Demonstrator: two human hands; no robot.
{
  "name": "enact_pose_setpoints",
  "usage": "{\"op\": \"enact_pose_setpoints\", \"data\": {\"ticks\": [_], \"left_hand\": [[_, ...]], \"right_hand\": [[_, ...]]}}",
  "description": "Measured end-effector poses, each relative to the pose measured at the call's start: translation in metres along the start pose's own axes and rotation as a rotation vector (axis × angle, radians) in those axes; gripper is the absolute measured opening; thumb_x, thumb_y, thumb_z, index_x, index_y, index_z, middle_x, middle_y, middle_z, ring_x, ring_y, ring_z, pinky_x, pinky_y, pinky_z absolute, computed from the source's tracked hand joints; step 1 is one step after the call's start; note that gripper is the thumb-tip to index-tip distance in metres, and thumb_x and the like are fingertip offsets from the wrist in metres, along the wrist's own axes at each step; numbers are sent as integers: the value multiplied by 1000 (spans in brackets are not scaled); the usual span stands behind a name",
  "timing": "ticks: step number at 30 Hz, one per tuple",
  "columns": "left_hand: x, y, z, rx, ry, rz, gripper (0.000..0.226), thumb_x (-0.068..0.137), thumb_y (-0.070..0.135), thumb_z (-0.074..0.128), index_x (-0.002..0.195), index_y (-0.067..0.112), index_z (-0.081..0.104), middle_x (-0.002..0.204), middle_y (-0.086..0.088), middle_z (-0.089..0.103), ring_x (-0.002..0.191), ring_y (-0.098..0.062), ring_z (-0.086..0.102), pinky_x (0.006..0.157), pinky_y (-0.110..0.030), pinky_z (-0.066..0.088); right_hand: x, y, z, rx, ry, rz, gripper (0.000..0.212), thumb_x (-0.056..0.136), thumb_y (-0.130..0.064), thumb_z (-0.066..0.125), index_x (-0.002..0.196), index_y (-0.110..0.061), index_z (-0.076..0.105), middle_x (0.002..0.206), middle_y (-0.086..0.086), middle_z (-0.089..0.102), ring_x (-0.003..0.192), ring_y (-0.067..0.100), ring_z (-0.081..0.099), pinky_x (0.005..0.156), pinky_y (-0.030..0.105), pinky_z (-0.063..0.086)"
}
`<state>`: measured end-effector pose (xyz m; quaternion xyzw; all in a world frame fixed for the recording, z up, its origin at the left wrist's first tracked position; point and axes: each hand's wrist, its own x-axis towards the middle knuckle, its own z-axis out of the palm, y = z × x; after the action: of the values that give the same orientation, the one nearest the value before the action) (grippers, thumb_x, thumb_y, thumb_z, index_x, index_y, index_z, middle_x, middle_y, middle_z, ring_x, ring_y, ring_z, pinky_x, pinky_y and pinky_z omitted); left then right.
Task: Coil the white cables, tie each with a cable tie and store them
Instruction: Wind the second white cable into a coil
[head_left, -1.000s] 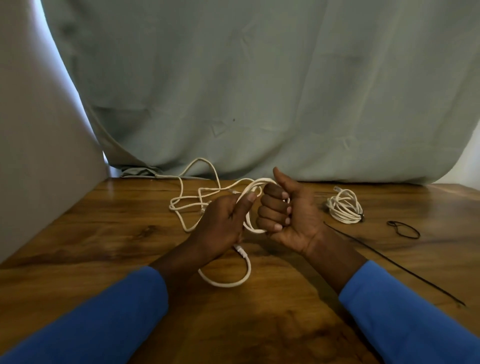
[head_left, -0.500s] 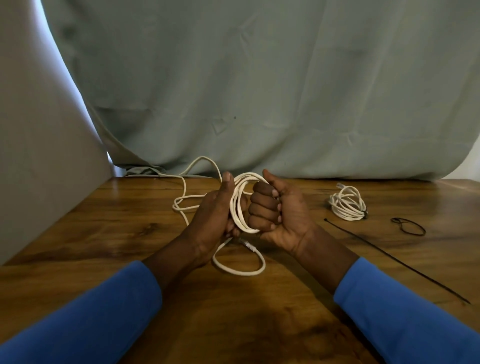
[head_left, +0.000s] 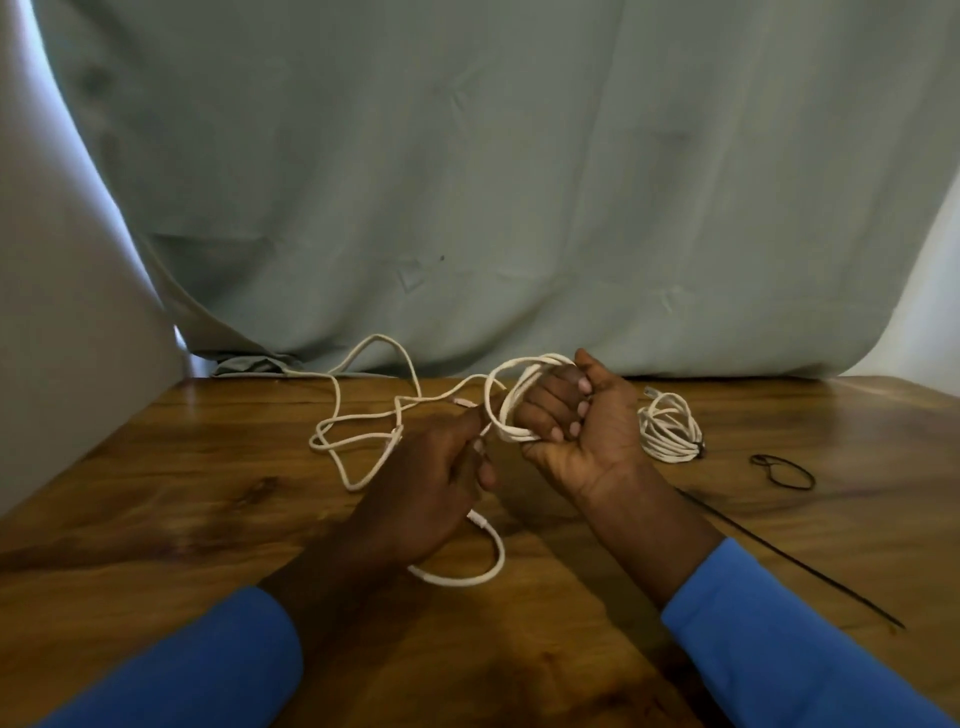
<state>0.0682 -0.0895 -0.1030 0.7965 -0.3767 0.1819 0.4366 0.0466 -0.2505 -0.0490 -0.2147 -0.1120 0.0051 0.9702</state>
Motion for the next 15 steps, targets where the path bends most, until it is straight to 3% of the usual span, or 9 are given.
{"op": "enact_pose_setpoints", "data": {"ticks": [4, 5, 7, 9, 12, 15], "left_hand": [[5, -2, -4, 133, 122, -65, 27, 105, 14, 52, 119, 27, 71, 83, 14, 69, 74, -2, 64, 65, -9, 40], [6, -1, -7, 187, 136, -87, 25, 103, 12, 54, 115, 24, 73, 83, 11, 70, 75, -4, 64, 63, -8, 38], [7, -4, -8, 254, 79, -111, 24, 98, 9, 58, 91, 28, 70, 83, 6, 71, 79, -11, 66, 63, -10, 38], [6, -4, -7, 259, -26, -72, 25, 95, 11, 59, 82, 33, 61, 86, 8, 69, 83, -10, 65, 70, -17, 45], [5, 2, -7, 200, -93, 68, 18, 100, 23, 58, 87, 36, 61, 83, 17, 66, 83, -3, 63, 78, -31, 51], [3, 11, -6, 142, -149, 127, 11, 100, 27, 62, 103, 31, 71, 90, 23, 65, 92, 0, 62, 81, -25, 49]], "right_hand": [[-5, -2, 6, -9, -26, 62, 60, 107, -31, 35, 48, -19, 38, 35, -6, 28, 27, 7, 17, 31, 20, 19], [-7, -1, 9, -20, -44, 87, 58, 106, -31, 36, 50, -19, 37, 36, -6, 27, 31, 7, 12, 32, 20, 18], [-10, 3, 11, -39, -63, 118, 54, 104, -30, 39, 52, -19, 36, 36, -6, 27, 36, 7, 8, 34, 20, 16], [-8, 5, 9, -62, -50, 94, 55, 104, -30, 39, 50, -19, 37, 36, -6, 27, 31, 7, 11, 34, 19, 15], [-3, 0, 3, -136, 3, -33, 62, 107, -32, 36, 46, -19, 40, 35, -7, 27, 24, 6, 23, 33, 18, 14], [-1, -4, 0, -201, 85, -170, 64, 108, -33, 36, 46, -21, 39, 36, -7, 25, 24, 5, 22, 34, 15, 13]]}}
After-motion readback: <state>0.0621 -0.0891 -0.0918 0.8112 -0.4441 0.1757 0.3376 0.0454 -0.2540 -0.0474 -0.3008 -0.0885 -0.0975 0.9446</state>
